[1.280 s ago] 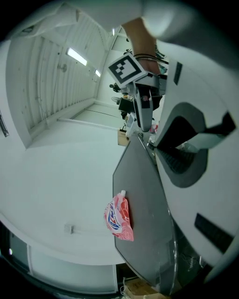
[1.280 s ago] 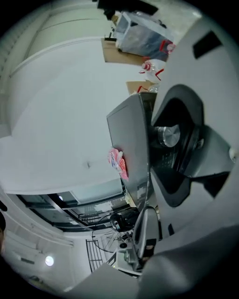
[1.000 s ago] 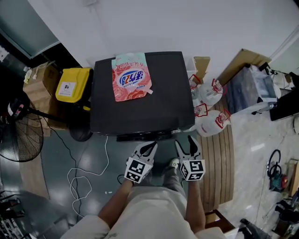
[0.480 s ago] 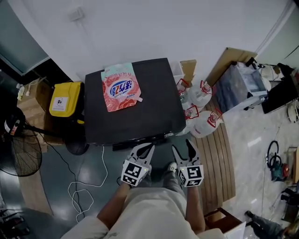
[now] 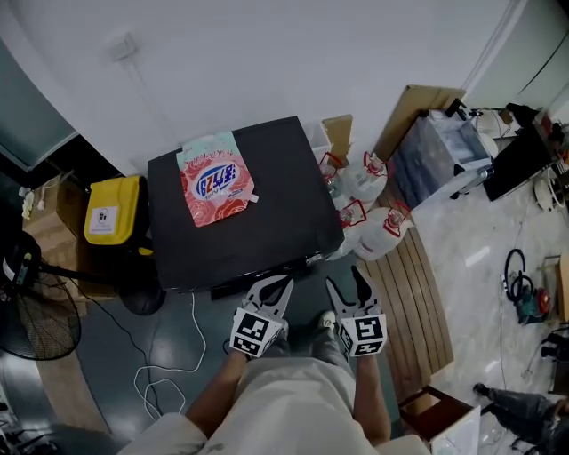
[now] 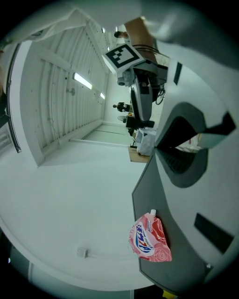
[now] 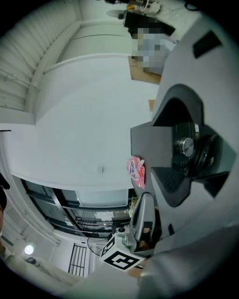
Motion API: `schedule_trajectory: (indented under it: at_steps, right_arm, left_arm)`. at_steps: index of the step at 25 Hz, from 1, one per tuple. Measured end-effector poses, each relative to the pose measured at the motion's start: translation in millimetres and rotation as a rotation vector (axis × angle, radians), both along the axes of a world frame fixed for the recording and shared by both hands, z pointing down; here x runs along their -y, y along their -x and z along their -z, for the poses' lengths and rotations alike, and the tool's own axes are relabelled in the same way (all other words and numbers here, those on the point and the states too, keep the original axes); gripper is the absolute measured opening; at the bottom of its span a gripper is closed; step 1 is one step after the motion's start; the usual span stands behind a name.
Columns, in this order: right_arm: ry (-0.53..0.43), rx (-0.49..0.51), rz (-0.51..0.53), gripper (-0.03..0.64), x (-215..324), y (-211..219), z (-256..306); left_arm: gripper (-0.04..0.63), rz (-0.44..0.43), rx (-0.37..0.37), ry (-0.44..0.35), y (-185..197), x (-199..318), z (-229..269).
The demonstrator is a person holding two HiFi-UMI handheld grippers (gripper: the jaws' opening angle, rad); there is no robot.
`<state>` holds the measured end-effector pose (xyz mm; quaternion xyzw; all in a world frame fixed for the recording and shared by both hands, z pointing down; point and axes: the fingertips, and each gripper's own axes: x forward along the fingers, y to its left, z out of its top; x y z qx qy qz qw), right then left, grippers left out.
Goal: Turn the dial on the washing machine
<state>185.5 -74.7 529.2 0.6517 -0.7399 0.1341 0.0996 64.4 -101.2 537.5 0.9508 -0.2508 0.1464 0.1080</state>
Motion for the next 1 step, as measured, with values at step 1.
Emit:
schedule_trajectory:
  at_steps: [1]
  right_arm:
    - [-0.001,-0.002,-0.004,0.275,-0.6,-0.3,1.1]
  left_arm:
    - [0.011,-0.007,-0.001,-0.001,-0.4,-0.6,2.2]
